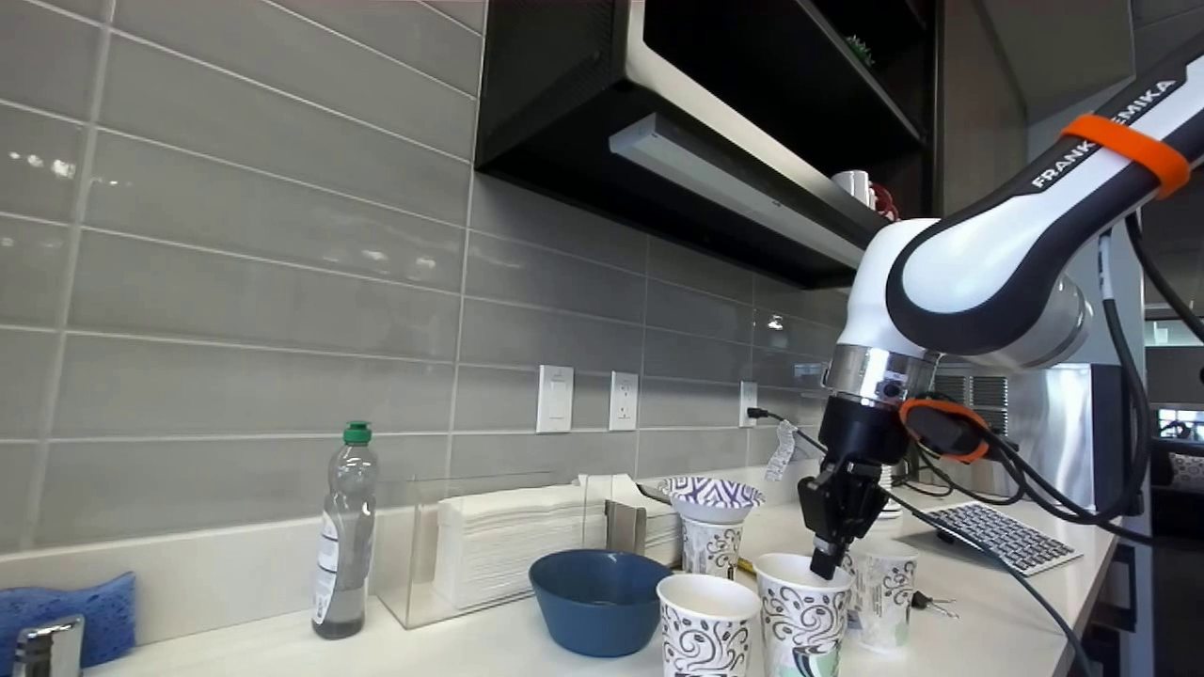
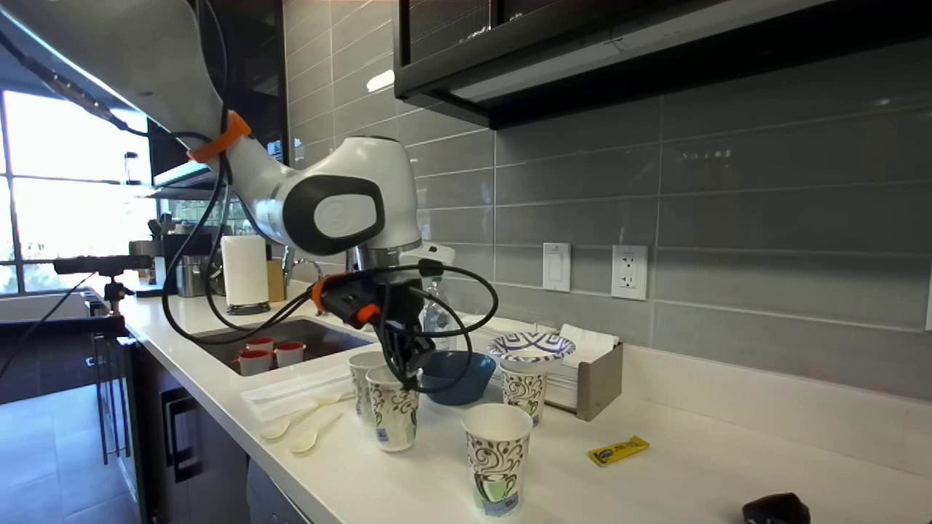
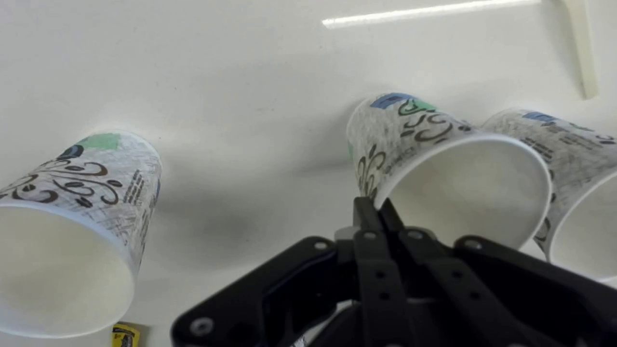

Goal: Unstack the coffee cups and bowl, then stack them back up using the coffee cup on the far right.

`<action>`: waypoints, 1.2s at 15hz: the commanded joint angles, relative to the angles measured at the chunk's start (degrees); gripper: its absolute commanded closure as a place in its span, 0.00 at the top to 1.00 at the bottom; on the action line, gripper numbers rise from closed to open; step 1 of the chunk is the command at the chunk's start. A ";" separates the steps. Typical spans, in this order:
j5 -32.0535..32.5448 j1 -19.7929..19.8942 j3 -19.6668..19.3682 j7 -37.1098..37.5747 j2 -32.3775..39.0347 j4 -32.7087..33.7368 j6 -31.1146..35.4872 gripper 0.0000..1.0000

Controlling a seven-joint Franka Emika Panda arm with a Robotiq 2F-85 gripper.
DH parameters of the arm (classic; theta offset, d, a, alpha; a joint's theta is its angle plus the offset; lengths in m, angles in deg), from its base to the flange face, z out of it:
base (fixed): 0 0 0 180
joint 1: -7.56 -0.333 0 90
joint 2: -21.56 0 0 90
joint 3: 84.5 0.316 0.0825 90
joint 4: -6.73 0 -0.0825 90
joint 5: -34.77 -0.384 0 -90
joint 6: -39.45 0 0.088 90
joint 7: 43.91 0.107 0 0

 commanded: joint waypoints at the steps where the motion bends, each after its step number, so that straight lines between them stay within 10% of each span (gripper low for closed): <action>1: -0.82 -0.52 -0.01 -0.22 0.79 -0.28 2.07 0.21; 12: 0.51 0.21 0.27 0.61 -3.57 0.18 1.12 0.99; 18: 0.19 0.02 0.07 0.31 -3.17 1.03 0.90 1.00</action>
